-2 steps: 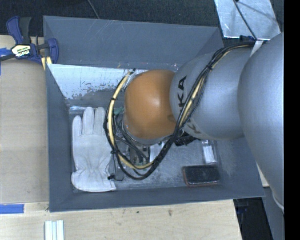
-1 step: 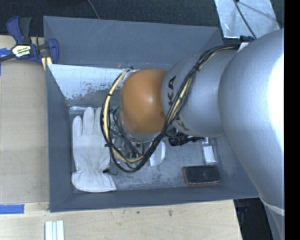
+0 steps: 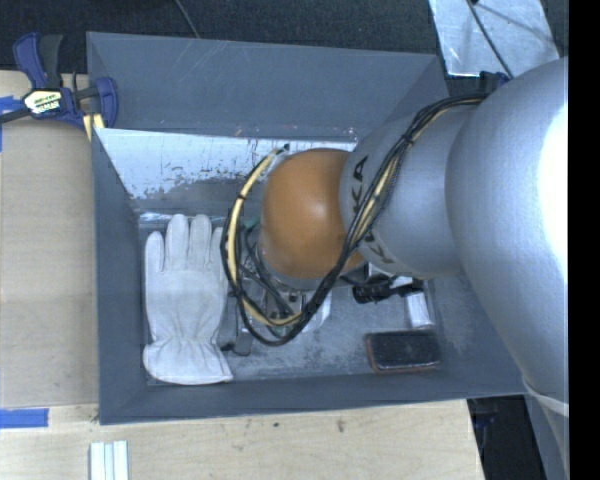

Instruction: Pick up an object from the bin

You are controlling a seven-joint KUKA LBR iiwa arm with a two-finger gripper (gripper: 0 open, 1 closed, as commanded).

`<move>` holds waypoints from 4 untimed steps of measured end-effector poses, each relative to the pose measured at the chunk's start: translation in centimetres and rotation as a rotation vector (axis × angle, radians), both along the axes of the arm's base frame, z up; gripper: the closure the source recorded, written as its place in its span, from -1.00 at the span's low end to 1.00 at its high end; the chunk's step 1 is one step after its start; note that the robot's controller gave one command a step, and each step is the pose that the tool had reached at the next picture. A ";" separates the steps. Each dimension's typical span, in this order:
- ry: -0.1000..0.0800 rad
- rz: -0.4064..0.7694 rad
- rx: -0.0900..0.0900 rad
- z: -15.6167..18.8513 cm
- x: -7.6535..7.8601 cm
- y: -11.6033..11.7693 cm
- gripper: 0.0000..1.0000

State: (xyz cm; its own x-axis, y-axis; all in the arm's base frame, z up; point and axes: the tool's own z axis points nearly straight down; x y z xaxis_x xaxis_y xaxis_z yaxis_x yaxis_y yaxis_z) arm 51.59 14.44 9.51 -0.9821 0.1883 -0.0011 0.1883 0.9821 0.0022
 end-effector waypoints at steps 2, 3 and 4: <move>-0.004 -0.111 -0.003 3.0 2.7 -6.0 -1.00; 0.000 -0.067 -0.001 2.7 2.3 -5.9 -1.00; -0.003 0.230 -0.002 2.8 2.8 -6.6 -1.00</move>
Offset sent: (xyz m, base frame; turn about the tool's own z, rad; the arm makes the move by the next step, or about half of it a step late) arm 0.0364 -0.0378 0.0289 0.1690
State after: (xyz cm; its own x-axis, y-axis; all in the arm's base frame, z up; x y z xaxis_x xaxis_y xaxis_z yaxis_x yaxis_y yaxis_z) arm 54.37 7.87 12.28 -0.9992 -0.0406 -0.0038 -0.0406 0.9992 0.0002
